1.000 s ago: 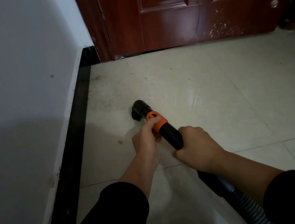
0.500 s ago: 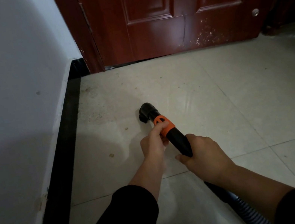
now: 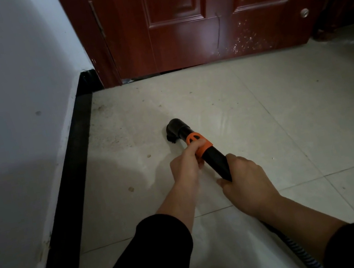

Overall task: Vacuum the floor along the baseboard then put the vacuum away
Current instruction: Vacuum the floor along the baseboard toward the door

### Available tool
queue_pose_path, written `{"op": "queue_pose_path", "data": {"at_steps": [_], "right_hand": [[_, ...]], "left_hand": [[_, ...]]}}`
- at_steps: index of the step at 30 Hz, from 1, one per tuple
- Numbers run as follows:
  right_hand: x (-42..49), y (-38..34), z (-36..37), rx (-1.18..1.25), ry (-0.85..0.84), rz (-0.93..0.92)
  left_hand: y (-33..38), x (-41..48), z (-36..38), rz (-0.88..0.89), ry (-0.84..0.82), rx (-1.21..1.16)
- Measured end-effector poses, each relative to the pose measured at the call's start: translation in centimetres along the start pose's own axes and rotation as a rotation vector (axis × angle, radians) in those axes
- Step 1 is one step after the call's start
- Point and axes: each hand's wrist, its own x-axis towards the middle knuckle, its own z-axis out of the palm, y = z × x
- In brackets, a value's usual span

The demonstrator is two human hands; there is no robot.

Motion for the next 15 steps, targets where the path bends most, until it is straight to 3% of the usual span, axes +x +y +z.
{"op": "queue_pose_path", "data": {"at_steps": [15], "right_hand": [[3.2,-1.1,0.9,0.064,-0.032,-0.021]], "left_hand": [[2.0,1.9,-1.0,0.028,0.050,0.008]]}}
